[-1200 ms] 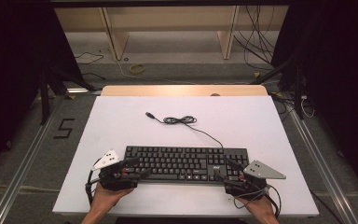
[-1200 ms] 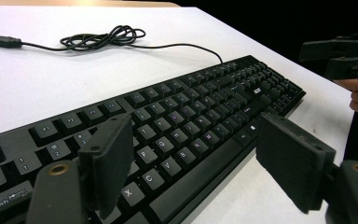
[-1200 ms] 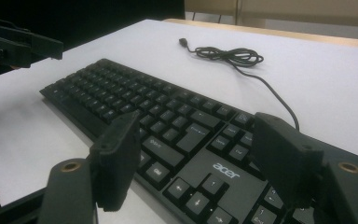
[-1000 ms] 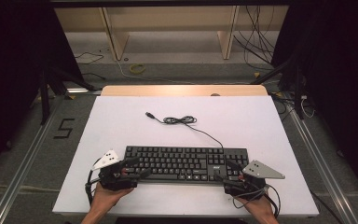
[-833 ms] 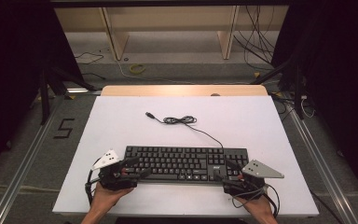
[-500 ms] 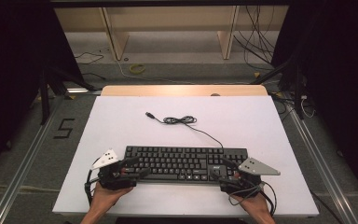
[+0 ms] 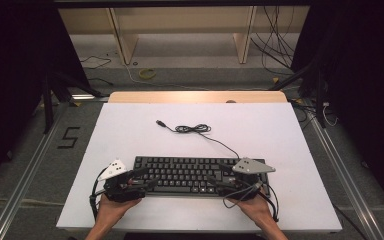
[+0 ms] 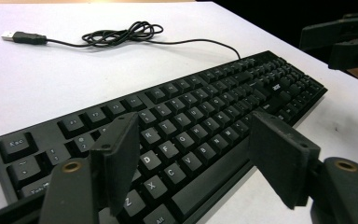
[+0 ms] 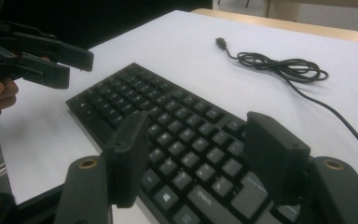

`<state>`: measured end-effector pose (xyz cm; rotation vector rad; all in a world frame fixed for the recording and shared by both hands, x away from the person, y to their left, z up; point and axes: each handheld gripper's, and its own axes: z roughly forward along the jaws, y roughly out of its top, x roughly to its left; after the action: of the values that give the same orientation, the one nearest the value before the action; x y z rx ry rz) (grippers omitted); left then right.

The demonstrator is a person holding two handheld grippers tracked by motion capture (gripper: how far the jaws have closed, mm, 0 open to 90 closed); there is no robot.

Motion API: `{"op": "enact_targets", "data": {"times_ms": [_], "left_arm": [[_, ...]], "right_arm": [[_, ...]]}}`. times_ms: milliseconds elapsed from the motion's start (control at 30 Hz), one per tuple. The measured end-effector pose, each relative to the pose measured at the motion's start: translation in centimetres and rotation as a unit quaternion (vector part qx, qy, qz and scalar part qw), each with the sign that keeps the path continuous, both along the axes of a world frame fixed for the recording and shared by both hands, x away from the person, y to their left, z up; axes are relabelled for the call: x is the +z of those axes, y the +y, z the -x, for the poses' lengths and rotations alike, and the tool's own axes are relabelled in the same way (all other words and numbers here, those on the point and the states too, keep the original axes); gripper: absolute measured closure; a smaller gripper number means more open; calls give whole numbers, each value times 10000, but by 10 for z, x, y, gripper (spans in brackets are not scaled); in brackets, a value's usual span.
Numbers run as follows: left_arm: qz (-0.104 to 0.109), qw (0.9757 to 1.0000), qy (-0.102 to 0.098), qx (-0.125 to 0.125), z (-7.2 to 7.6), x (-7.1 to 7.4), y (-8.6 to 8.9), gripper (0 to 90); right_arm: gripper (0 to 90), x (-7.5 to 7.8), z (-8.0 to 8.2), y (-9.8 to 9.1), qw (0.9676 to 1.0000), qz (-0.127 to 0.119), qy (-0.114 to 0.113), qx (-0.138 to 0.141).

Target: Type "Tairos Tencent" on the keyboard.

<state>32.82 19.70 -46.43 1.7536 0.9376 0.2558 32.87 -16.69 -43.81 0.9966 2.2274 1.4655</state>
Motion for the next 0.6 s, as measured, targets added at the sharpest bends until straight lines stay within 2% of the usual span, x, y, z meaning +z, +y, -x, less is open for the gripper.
{"op": "enact_targets", "data": {"times_ms": [333, 600], "left_arm": [[-69, 9999, 53, 135, -2, 0, 4, 410], [-142, 9994, 168, 250, -5, -1, 9, 514]], "right_arm": [[440, 2, -16, 23, 9996, 125, 185, 145], [463, 3, -27, 36, 9992, 193, 262, 210]]}}
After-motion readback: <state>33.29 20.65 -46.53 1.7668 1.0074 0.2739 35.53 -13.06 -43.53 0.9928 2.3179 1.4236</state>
